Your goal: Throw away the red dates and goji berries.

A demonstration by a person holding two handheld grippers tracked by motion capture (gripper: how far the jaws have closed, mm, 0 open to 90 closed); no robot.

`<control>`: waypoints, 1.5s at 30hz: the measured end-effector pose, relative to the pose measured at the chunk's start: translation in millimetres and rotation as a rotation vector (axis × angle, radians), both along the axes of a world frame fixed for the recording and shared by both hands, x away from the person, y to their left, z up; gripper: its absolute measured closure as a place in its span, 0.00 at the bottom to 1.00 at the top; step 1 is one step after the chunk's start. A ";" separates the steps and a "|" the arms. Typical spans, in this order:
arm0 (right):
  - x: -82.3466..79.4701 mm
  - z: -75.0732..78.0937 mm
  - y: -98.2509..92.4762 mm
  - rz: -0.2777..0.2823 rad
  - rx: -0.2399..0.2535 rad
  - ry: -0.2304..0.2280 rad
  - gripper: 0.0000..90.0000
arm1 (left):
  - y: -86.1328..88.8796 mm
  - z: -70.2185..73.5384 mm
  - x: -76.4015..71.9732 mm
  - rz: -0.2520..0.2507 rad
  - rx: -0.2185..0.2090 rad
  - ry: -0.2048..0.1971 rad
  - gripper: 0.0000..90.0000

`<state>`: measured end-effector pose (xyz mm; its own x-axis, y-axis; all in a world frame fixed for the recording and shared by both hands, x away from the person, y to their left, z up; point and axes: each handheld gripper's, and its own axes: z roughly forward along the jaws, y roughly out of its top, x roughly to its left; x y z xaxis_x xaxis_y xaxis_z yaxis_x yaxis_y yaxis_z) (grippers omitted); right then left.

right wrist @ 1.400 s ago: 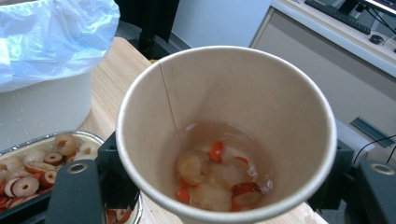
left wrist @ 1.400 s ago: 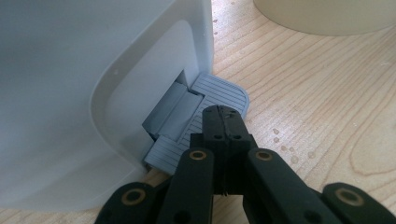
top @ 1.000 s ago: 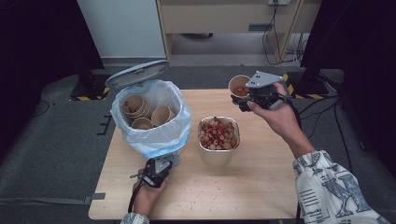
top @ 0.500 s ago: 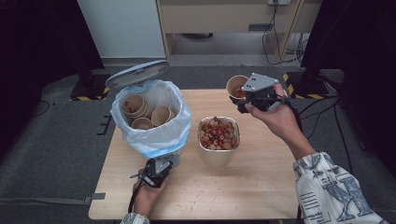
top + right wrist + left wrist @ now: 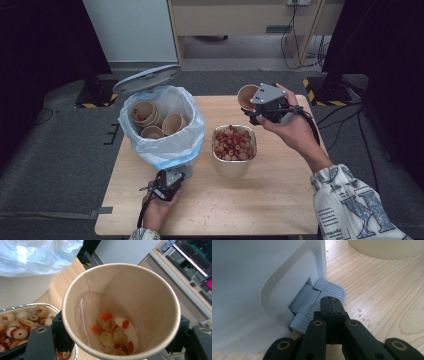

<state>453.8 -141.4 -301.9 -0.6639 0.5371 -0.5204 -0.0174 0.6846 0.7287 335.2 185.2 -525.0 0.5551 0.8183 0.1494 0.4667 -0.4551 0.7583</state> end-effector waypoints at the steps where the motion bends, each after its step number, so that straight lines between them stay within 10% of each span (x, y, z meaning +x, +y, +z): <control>1: 0.0 0.0 0.0 0.000 0.000 0.000 0.31 | 0.0 0.0 0.0 0.000 0.000 0.000 1.00; 25: -14.0 2.4 21.9 0.015 -0.237 -0.170 0.31 | -0.1 0.0 0.0 0.000 0.000 0.000 1.00; 45: -19.1 19.5 21.7 0.011 -0.322 -0.223 0.31 | -0.3 0.0 0.0 0.000 0.000 0.000 1.00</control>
<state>434.7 -119.7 -282.4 -0.5199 0.3162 -0.7936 -0.1596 0.8767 0.4539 335.3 185.0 -525.0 0.5549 0.8183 0.1495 0.4669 -0.4551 0.7582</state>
